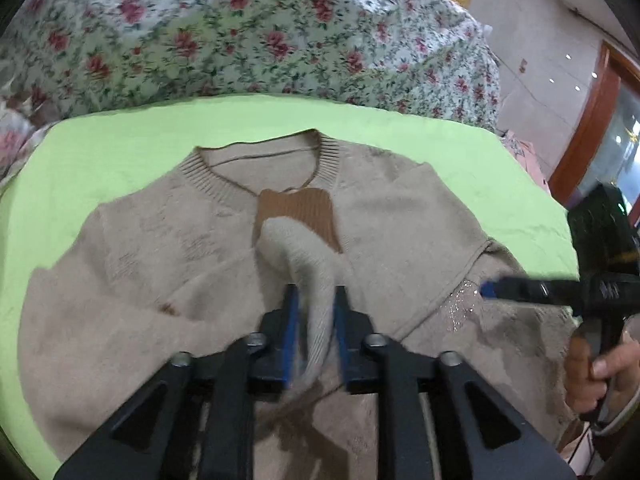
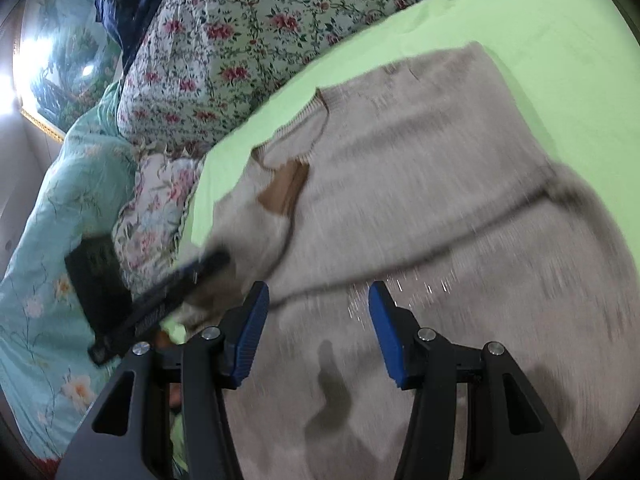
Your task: Fold small clothes
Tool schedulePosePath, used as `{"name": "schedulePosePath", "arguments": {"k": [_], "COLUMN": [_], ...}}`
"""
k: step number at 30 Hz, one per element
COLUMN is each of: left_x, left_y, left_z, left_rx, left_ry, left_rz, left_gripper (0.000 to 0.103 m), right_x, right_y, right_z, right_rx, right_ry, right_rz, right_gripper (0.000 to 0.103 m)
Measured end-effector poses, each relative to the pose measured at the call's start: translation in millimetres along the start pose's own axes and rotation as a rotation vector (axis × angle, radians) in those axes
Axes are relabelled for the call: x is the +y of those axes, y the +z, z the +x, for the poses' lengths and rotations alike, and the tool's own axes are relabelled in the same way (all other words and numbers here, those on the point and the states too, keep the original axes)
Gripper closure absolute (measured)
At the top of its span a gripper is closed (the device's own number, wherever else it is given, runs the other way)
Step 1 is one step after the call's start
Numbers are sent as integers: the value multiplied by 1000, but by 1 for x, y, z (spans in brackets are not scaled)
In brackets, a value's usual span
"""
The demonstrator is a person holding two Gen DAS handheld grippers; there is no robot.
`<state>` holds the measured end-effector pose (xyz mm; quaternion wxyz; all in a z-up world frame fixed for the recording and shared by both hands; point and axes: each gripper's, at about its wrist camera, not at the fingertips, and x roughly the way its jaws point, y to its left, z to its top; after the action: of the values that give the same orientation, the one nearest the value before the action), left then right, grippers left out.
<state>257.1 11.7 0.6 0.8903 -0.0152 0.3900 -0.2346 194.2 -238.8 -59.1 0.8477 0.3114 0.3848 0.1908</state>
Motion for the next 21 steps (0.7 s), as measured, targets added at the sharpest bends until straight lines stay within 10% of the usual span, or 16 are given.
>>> {"name": "schedulePosePath", "arguments": {"k": [3,15,18,21], "left_x": [10,88,102,104], "left_y": [-13,-109,-105,-92], "left_z": [-31,-101,-86,-61], "left_rx": [-56,-42,-10,42], "left_ry": [51,363,356,387], "left_rz": [-50,-386,-396,-381], "left_gripper": [45,43,44,44], "right_x": [7,26,40,57], "right_y": [22,64,68,75], "right_z": [17,130,131,99], "right_rx": [-12,67,74,-2], "right_ry": [21,1,13,59], "right_rz": [3,-26,-60,-83], "right_gripper": [50,50,94,94]}}
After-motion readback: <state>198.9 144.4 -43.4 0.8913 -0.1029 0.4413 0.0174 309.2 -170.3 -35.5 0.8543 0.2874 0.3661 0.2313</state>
